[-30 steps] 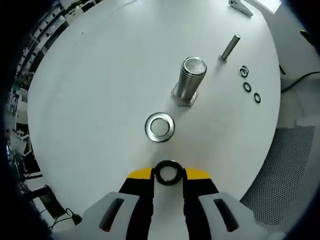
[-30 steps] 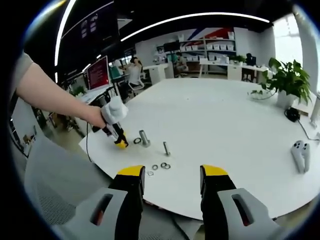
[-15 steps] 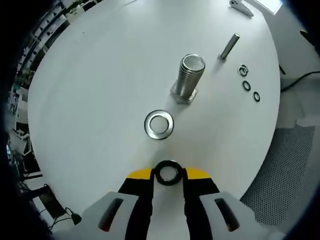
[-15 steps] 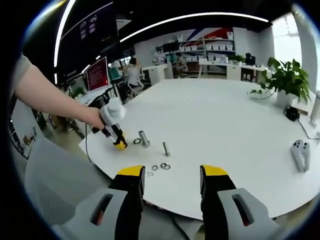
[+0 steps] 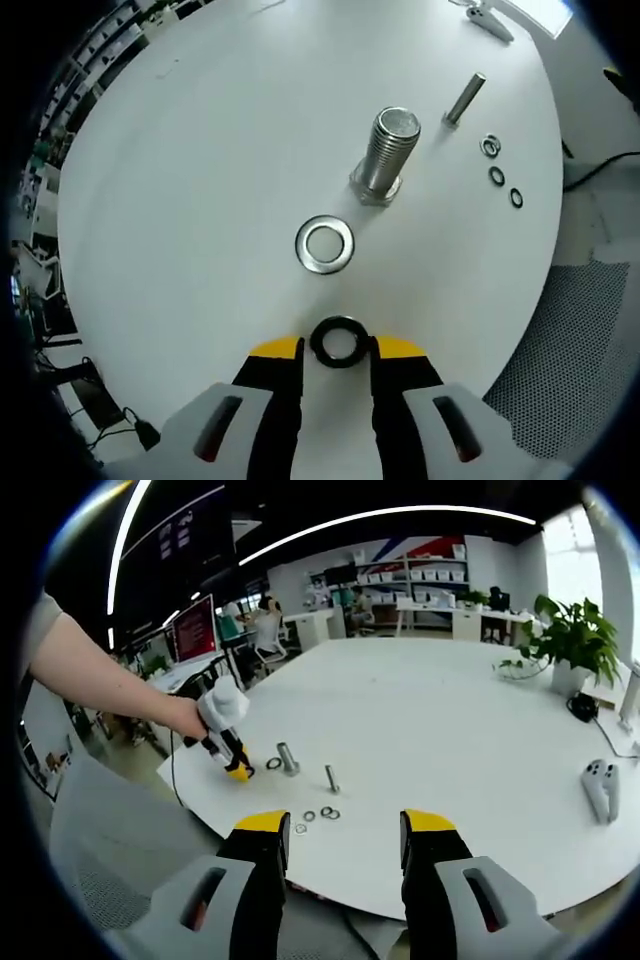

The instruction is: Place the washer onto the threaded stud by aligning its center hole with the stud, sliding it down to the base, and recovering from edge contact or off-axis alignment until the washer reaches the visible bottom stop.

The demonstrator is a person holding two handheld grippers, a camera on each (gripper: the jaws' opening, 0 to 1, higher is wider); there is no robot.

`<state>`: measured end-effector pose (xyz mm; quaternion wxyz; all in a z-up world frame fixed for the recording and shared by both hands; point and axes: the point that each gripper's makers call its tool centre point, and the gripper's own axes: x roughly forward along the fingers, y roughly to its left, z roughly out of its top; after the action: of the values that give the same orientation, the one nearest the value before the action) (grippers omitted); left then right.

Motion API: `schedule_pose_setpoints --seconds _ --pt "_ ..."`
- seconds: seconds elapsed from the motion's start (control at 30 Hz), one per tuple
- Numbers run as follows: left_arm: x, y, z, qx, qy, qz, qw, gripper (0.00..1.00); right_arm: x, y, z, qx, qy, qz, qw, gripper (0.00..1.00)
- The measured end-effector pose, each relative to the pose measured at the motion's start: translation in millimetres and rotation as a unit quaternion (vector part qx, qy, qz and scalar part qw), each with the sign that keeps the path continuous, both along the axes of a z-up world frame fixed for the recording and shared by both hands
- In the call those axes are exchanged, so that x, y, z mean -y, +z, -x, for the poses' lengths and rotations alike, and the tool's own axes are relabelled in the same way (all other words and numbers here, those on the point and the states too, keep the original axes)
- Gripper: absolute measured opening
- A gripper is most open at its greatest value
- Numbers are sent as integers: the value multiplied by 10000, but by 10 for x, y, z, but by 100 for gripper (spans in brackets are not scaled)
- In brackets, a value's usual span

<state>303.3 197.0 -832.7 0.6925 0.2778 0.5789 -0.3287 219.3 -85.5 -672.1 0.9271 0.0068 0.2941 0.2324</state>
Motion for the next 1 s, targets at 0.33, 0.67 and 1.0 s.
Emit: schedule_pose_setpoints --seconds 0.33,0.67,1.0 --pt "-36 -18 -16 -62 51 -110 9999 18 -2 -17 8 -37 33 52 10000 46" --pt "-52 12 -65 15 -70 -59 10000 18 9 -9 4 -25 8 30 10000 46" --pt "85 317 -148 175 -307 -3 9994 18 5 0 -1 -9 -8 -24 10000 46"
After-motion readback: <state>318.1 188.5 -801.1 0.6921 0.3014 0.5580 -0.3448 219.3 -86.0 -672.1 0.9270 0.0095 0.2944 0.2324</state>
